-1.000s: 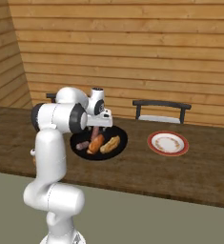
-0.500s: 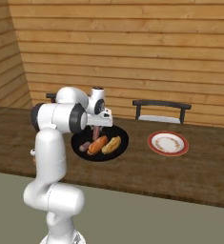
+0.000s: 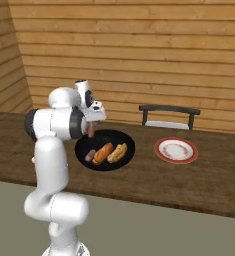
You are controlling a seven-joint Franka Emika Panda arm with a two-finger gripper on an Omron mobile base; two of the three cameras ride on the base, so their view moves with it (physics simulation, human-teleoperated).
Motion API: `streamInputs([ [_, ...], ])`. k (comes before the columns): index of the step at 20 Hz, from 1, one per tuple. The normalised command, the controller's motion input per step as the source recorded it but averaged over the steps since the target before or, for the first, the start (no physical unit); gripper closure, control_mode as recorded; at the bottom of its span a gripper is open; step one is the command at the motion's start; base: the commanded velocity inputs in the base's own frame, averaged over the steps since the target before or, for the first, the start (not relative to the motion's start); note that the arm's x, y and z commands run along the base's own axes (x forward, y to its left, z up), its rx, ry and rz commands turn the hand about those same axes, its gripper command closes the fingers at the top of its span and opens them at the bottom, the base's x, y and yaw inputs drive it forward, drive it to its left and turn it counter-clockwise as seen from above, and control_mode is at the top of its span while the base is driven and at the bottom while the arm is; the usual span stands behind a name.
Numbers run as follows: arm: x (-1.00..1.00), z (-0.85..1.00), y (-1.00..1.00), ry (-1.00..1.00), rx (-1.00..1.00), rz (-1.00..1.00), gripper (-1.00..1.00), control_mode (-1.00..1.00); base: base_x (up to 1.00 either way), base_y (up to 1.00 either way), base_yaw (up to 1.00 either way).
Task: Place one bun and one sausage from the bowl on each plate.
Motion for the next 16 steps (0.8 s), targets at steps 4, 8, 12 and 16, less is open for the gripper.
streamInputs([
  [4,0.56,0.1,1.0,0.0,-0.1,0.16,1.0,-1.0,0.0,0.0,0.0],
  [8,0.44,-0.04,1.0,0.13,0.06,0.18,1.0,-1.0,0.0,0.0,0.0],
  [12,0.08,-0.2,0.99,0.14,0.16,0.15,1.0,-1.0,0.0,0.0,0.0],
  [16,0.0,-0.77,0.85,0.02,0.15,0.12,1.0,-1.0,0.0,0.0,0.0],
])
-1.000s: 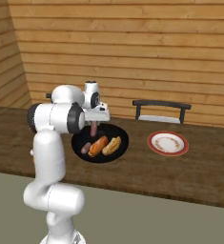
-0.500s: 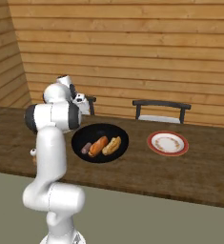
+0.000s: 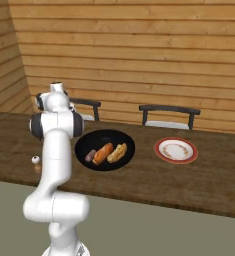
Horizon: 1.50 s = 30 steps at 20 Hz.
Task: Place one bun and one sausage from the bowl on each plate.
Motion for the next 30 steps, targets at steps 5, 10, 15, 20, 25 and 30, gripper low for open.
streamInputs([
  [5,0.0,-0.53,0.31,0.0,-0.03,0.05,1.0,-1.0,0.0,0.0,0.0],
  [10,0.0,-0.02,0.0,0.0,0.0,0.0,-1.0,-1.0,0.0,0.0,0.0],
  [15,0.0,0.0,0.0,0.0,0.0,0.0,-1.0,-1.0,0.0,0.0,0.0],
  [20,-0.05,0.0,-0.01,0.0,0.0,0.0,-1.0,-1.0,0.0,0.0,0.0],
  [25,-0.75,0.58,-0.69,-0.03,-0.06,-0.04,-1.0,-1.0,0.0,0.0,0.0],
  [30,-1.0,0.96,-0.83,-0.03,-0.12,-0.11,-1.0,-1.0,0.0,0.0,0.0],
])
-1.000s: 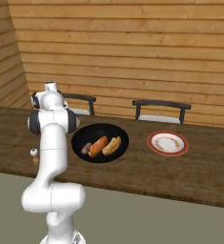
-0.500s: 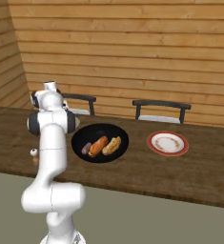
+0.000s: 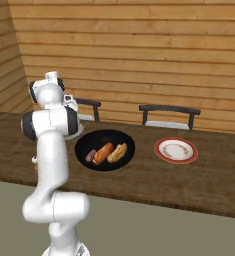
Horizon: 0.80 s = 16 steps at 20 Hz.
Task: Place one bun and one sausage from the bowl on each plate.
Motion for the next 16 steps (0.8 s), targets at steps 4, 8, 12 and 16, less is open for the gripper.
streamInputs([
  [4,-1.0,0.52,-1.0,0.04,-0.02,-0.2,-1.0,-1.0,0.0,0.0,0.0],
  [8,-1.0,0.34,-1.0,0.08,-0.04,-0.23,-1.0,-1.0,0.0,0.0,0.0],
  [12,-0.89,0.13,-1.0,0.1,-0.07,-0.24,-1.0,-1.0,0.0,0.0,0.0],
  [16,-0.36,-0.11,-0.97,0.0,-0.07,-0.16,-1.0,-1.0,0.0,0.0,0.0],
])
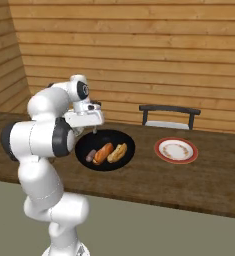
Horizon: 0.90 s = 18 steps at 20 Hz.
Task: Place one bun and one sausage from the bowl on each plate.
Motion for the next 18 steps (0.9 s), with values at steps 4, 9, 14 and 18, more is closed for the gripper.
streamInputs([
  [4,0.01,-0.21,-0.7,-0.33,0.01,0.02,-1.0,-1.0,0.0,0.0,0.0],
  [9,0.41,-0.28,-0.24,-0.21,0.11,0.01,-1.0,-1.0,0.0,0.0,0.0],
  [14,0.14,-0.35,-0.02,-0.2,0.11,0.0,-1.0,-1.0,0.0,0.0,0.0],
  [18,0.08,-0.37,-0.04,-0.05,0.04,0.0,-1.0,-1.0,0.0,0.0,0.0],
])
